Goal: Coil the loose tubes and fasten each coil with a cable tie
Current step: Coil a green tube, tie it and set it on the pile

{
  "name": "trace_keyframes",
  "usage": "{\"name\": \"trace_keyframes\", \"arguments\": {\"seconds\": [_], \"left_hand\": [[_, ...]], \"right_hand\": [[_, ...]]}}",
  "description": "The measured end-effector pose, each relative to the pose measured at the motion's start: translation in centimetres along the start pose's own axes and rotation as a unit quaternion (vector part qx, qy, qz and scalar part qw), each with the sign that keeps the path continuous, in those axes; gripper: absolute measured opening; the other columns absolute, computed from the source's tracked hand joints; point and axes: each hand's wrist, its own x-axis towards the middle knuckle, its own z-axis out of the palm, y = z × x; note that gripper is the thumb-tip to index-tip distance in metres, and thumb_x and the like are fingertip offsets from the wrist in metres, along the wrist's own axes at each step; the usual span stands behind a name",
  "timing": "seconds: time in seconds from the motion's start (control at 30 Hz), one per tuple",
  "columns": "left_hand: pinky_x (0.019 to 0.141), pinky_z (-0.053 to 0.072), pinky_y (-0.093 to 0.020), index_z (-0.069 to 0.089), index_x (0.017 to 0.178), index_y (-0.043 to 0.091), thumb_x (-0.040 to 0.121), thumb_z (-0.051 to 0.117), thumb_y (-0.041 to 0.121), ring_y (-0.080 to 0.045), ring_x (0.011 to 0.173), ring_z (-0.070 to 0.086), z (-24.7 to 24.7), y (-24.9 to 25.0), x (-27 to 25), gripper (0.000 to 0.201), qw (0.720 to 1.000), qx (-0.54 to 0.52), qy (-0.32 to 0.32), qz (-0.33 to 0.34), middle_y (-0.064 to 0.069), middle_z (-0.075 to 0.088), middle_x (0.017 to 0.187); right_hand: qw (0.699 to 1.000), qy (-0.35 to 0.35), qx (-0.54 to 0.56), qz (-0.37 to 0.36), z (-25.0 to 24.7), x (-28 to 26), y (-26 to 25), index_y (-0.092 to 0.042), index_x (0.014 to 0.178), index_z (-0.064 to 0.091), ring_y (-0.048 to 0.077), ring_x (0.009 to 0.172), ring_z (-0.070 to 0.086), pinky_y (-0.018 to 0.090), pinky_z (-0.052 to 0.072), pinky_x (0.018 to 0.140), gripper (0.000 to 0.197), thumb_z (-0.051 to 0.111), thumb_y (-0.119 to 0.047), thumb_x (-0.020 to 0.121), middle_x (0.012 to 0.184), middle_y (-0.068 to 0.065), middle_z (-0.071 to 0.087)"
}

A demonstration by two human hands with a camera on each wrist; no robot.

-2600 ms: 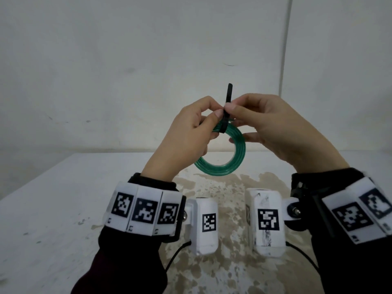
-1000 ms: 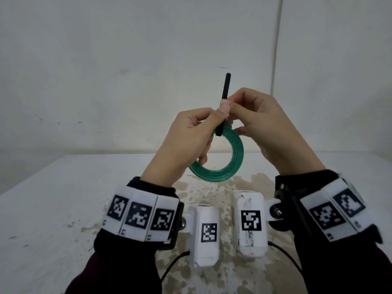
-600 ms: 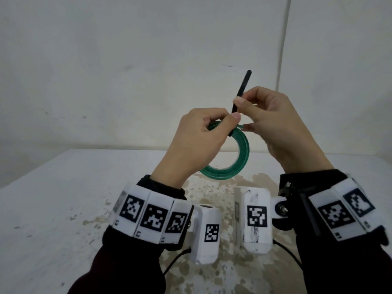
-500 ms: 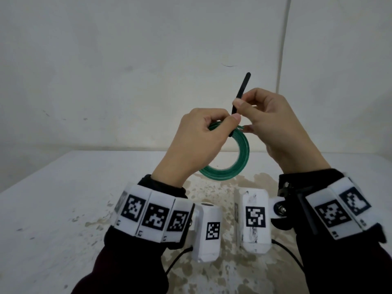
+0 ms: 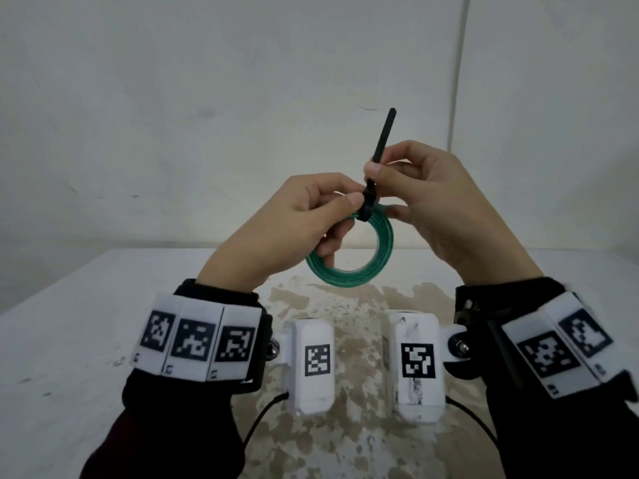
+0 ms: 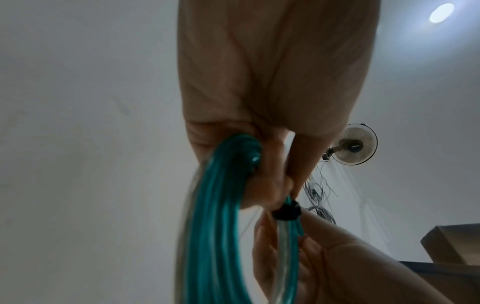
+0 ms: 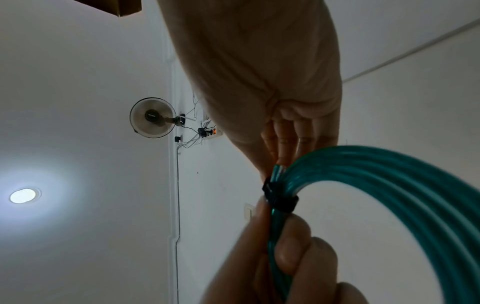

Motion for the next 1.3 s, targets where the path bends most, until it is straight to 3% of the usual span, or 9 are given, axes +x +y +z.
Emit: {"name": "trace_keyframes", "arguments": {"seconds": [0.13,0.23,0.4,0.57,0.77,1.0,1.07,1.2,1.3], "left_hand": [[0.058,0.053,-0.030,0.059,0.108,0.002,0.096,0.049,0.007,-0.013,0.048,0.041,-0.4,-0.2,-0.1,0.017,1.000,0.001,-0.009,0.029,-0.003,0.053,0.064],[0.057,0.052,-0.029,0.056,0.112,-0.002,0.095,0.050,0.005,-0.011,0.045,0.037,-0.4,-0.2,-0.1,0.019,0.999,0.007,-0.015,0.036,-0.005,0.053,0.065],[0.048,0.038,-0.022,0.058,0.109,0.006,0.096,0.053,0.009,-0.012,0.043,0.039,-0.1,-0.3,-0.1,0.015,0.997,0.070,0.011,0.031,0.003,0.053,0.059],[0.046,0.019,-0.027,0.061,0.102,0.000,0.098,0.046,0.014,-0.008,0.042,0.024,0.1,0.0,0.0,0.021,1.000,0.005,0.025,-0.008,-0.003,0.031,0.060],[0.039,0.014,-0.019,0.064,0.092,0.004,0.100,0.045,0.020,-0.006,0.039,0.019,0.4,-0.7,0.4,0.027,0.997,-0.015,0.067,-0.039,0.007,0.027,0.049],[0.035,0.018,-0.015,0.063,0.096,0.007,0.101,0.044,0.021,-0.004,0.035,0.018,1.1,-1.4,0.8,0.024,0.991,-0.052,0.101,-0.075,0.013,0.030,0.038],[0.034,0.018,-0.014,0.061,0.097,0.006,0.100,0.046,0.021,-0.003,0.033,0.019,1.0,-1.5,1.0,0.022,0.989,-0.062,0.109,-0.084,0.012,0.031,0.037],[0.034,0.018,-0.013,0.060,0.087,0.009,0.100,0.046,0.019,-0.002,0.030,0.021,0.5,-1.9,1.1,0.022,0.987,-0.049,0.134,-0.076,0.012,0.033,0.035],[0.035,0.017,-0.014,0.063,0.093,0.005,0.101,0.044,0.021,-0.003,0.034,0.019,0.3,-1.7,0.9,0.025,0.990,-0.059,0.111,-0.064,0.014,0.029,0.040]], "right_hand": [[1.000,0.022,-0.002,0.001,-0.2,-0.2,-0.3,-0.011,0.089,0.056,0.010,0.066,0.064,0.022,0.051,0.056,0.009,0.064,-0.012,0.088,0.074,0.000,0.063],[0.999,0.034,-0.012,0.004,-0.1,-0.2,-0.3,-0.012,0.087,0.056,0.009,0.062,0.058,0.020,0.048,0.052,0.009,0.065,-0.013,0.088,0.073,0.002,0.061],[0.998,0.048,-0.040,-0.005,-0.1,-0.2,-0.1,-0.009,0.091,0.058,0.012,0.062,0.058,0.022,0.050,0.054,0.010,0.066,-0.012,0.088,0.077,0.008,0.063],[0.999,0.035,-0.030,-0.010,0.1,-0.2,0.0,-0.008,0.089,0.057,0.006,0.056,0.054,0.019,0.048,0.050,0.010,0.066,-0.011,0.087,0.069,0.003,0.059],[0.998,0.023,-0.038,-0.036,0.2,0.0,0.2,-0.007,0.084,0.058,0.012,0.062,0.062,0.028,0.056,0.060,0.009,0.067,-0.007,0.085,0.070,0.008,0.063],[0.983,0.034,-0.139,-0.111,0.1,-0.1,0.1,-0.007,0.081,0.061,0.022,0.066,0.068,0.045,0.057,0.075,0.011,0.072,-0.010,0.081,0.071,0.004,0.068],[0.981,0.013,-0.146,-0.129,0.1,-0.2,-0.1,-0.010,0.077,0.059,0.022,0.067,0.068,0.044,0.057,0.076,0.013,0.072,-0.009,0.081,0.071,0.007,0.068],[0.970,-0.026,-0.178,-0.163,0.8,-0.6,-0.4,-0.012,0.075,0.059,0.019,0.070,0.069,0.034,0.057,0.073,0.015,0.072,-0.009,0.081,0.072,0.007,0.069],[0.980,-0.006,-0.132,-0.148,0.9,-0.3,-0.1,-0.008,0.080,0.059,0.027,0.071,0.069,0.042,0.058,0.075,0.012,0.071,-0.009,0.083,0.074,0.012,0.068]]}}
